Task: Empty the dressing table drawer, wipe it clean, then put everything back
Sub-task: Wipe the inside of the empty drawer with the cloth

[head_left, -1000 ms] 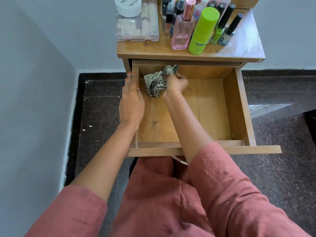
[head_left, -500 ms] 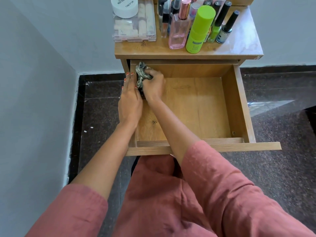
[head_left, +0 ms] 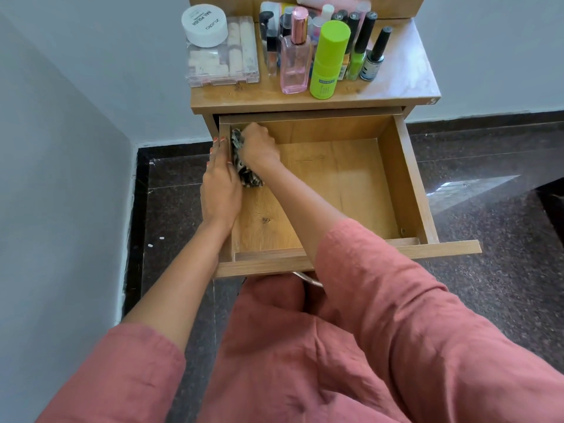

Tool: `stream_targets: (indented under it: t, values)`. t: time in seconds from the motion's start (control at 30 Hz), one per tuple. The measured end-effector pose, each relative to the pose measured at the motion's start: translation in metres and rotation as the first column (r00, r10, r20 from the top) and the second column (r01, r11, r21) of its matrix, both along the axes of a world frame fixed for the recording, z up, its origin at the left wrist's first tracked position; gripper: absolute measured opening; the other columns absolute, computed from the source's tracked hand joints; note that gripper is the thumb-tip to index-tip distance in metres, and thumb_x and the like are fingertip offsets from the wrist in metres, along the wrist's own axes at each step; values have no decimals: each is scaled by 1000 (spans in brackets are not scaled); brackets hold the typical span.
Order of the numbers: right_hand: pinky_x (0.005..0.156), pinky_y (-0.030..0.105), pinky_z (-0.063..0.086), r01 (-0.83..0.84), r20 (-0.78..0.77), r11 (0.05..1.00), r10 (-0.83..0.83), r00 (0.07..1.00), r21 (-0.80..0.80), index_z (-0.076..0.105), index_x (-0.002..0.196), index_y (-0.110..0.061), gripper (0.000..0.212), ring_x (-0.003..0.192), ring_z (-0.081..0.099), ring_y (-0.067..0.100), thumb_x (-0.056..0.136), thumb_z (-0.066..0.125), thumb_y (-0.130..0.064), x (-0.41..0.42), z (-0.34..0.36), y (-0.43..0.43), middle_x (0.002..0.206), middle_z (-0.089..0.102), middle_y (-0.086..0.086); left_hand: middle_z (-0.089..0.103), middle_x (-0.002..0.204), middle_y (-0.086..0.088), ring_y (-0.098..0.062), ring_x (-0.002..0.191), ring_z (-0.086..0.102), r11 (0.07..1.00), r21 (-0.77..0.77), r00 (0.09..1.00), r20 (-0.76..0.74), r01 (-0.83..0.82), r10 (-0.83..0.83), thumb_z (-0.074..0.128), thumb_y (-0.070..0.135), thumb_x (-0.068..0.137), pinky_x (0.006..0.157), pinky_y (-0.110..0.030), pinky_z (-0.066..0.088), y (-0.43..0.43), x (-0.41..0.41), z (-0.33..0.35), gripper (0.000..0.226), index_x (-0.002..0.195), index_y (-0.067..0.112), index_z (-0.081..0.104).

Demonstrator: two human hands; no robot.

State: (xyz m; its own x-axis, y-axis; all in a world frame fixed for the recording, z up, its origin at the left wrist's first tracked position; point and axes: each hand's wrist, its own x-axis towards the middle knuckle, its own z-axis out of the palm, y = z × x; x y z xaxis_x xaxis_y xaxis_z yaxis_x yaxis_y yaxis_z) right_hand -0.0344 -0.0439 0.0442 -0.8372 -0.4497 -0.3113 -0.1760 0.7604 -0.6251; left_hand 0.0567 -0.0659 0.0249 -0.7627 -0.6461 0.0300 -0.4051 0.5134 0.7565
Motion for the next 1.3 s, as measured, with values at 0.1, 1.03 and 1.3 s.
stream_targets:
  t: [0.1, 1.03, 1.3]
  values:
    - [94, 37, 48, -82, 48, 996, 80, 996, 33, 50, 120, -5, 32, 111, 56, 28, 89, 56, -7, 2, -1, 9, 124, 55, 13, 28, 152, -5, -18, 138, 31, 1000, -3, 1000, 6, -13, 13, 29, 8, 98, 107, -24, 26, 1, 1, 2, 45, 142, 13, 31]
    - [68, 19, 53, 70, 465, 952, 81, 882, -298, 60, 106, 2, 27, 79, 64, 18, 80, 60, 6, 50, -1, 60, 102, 66, 15, 39, 146, -7, -22, 122, 51, 990, 129, 998, -2, -55, 56, 28, 9, 98, 100, -33, 42, -4, -1, -2, 45, 141, 20, 33]
    - [93, 25, 43, -76, 434, 991, 116, 894, -108, 33, 136, 2, 65, 120, 51, 26, 81, 66, -5, 82, 6, 72, 136, 47, 15, 47, 132, -28, -8, 98, 64, 989, 140, 998, -24, -52, 56, 28, 7, 98, 70, -23, 46, -5, 0, -5, 45, 141, 17, 34]
